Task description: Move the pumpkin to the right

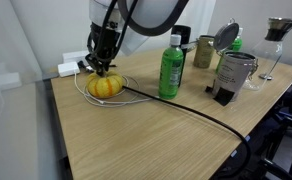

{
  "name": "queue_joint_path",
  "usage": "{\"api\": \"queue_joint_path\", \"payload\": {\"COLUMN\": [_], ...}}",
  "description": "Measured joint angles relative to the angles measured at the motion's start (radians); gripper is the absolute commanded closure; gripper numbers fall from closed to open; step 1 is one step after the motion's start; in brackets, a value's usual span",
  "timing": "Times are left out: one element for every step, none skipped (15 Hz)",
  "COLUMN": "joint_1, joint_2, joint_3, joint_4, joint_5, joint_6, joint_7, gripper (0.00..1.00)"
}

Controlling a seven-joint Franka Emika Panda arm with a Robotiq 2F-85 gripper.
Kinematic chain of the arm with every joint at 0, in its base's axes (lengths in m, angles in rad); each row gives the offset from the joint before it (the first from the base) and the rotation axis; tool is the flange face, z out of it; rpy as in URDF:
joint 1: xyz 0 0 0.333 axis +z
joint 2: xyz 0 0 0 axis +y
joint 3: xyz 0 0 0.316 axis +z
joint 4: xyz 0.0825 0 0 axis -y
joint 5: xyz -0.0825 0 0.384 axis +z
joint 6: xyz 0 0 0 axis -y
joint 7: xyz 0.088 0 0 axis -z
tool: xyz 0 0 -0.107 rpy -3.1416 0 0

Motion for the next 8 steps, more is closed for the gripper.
{"api": "queue_joint_path", "payload": {"joint_1": [0.0, 0.0, 0.0, 0.0, 0.0, 0.0, 0.0, 0.0], "joint_2": [0.002, 0.004, 0.005, 0.006, 0.006, 0.007, 0.008, 0.009], "joint_3": [0.0, 0.0, 0.0, -0.001, -0.001, -0.001, -0.002, -0.004], "joint_4": [0.003, 0.005, 0.008, 0.009, 0.011, 0.012, 0.014, 0.016], "joint_5": [0.003, 0.008, 0.014, 0.018, 0.021, 0.023, 0.024, 0.024], "joint_6": [-0.001, -0.001, -0.002, -0.003, -0.003, -0.003, -0.003, -0.003], "joint_7": [0.0, 0.0, 0.0, 0.0, 0.0, 0.0, 0.002, 0.007], "gripper": [1.0, 0.97, 0.96, 0.96, 0.96, 0.96, 0.96, 0.96]}}
